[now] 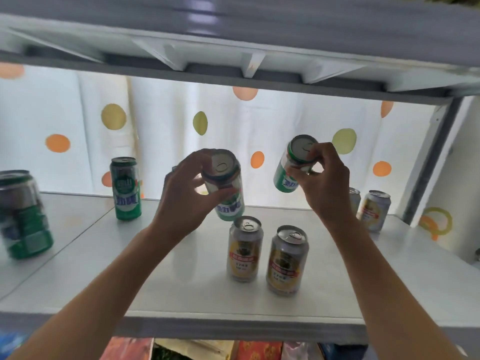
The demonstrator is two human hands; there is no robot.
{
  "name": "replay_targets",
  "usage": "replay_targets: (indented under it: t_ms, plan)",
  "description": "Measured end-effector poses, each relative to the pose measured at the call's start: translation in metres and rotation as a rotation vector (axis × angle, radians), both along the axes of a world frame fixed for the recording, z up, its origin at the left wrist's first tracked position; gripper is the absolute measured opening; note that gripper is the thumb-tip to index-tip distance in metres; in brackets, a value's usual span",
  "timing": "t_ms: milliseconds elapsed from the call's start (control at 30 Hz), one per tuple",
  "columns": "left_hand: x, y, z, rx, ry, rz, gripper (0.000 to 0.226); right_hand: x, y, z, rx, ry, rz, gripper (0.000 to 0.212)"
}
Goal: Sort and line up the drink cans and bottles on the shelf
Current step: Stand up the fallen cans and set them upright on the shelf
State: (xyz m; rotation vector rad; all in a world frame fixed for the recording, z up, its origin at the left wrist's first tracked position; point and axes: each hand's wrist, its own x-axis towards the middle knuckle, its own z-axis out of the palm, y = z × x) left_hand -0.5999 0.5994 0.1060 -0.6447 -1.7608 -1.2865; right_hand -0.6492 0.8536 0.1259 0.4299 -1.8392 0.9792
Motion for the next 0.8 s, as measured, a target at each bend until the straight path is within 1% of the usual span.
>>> replay_targets:
  t_ms: [100,167,300,367,433,600,800]
  plan:
    - [0.014,-0.009,0.007,0.007,0.04,0.076,0.047,0.013,-0.02,0.004,-0.015,0.032,0.128,0.048]
    - [0.025,-0.02,0.01,0.011,0.06,0.123,0.049,0.02,-0.039,0.005,-0.037,0.051,0.203,0.05]
    - [0.051,-0.053,0.022,-0.032,0.085,0.255,0.05,0.032,-0.084,0.006,-0.036,0.071,0.279,0.054]
    - [0.064,-0.074,0.028,-0.019,0.09,0.278,0.052,0.039,-0.107,0.01,-0.02,0.106,0.316,0.049]
    - [0.079,-0.097,0.034,0.039,0.103,0.286,0.05,0.045,-0.13,0.014,-0.026,0.118,0.362,0.043]
    - [0.123,-0.179,0.047,0.146,0.11,0.317,0.052,0.062,-0.207,0.024,-0.039,0.094,0.444,0.038]
    - [0.177,-0.289,0.055,0.2,0.18,0.44,0.053,0.082,-0.335,0.028,-0.003,0.12,0.574,0.038]
